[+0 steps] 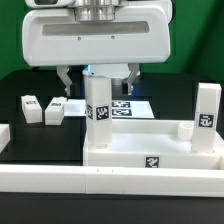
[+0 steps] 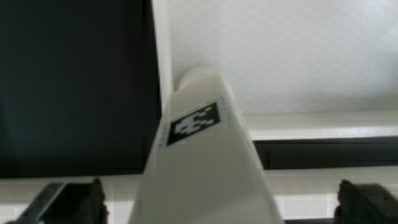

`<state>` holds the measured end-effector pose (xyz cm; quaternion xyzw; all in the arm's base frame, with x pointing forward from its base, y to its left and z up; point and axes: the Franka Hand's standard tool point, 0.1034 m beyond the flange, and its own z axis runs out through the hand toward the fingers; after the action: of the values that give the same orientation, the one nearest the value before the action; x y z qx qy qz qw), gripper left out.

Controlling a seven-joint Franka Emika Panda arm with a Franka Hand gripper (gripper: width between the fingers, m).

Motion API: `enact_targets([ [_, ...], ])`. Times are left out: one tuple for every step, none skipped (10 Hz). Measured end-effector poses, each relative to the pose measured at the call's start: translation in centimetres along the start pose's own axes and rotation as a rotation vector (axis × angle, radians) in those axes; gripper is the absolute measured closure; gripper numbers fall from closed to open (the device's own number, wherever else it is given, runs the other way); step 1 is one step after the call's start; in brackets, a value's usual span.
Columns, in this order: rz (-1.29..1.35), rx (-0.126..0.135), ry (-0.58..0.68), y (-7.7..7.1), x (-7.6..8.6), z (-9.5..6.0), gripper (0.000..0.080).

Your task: Assemble desk

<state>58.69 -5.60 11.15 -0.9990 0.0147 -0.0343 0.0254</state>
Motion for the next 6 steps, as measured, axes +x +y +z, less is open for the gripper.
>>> enact_targets([
  [-0.055,-0.001,-0.002,-0.01,0.02,0.18,0.0151],
  [-0.143,-0.009,-0.005,0.04,0.00,0.23,0.0151],
  [-0.221,-0.019,-0.006,-0.03,0.05,0.21,0.0151],
  [-0.279,-0.028,-0.006,-0.20,0.14,0.19,0.0151],
  [-0.309,-0.028,-0.007,-0.15,0.13,0.19,0.0151],
  [-0.352,-0.028,-0.007,-0.05,0.12,0.20,0.0283],
])
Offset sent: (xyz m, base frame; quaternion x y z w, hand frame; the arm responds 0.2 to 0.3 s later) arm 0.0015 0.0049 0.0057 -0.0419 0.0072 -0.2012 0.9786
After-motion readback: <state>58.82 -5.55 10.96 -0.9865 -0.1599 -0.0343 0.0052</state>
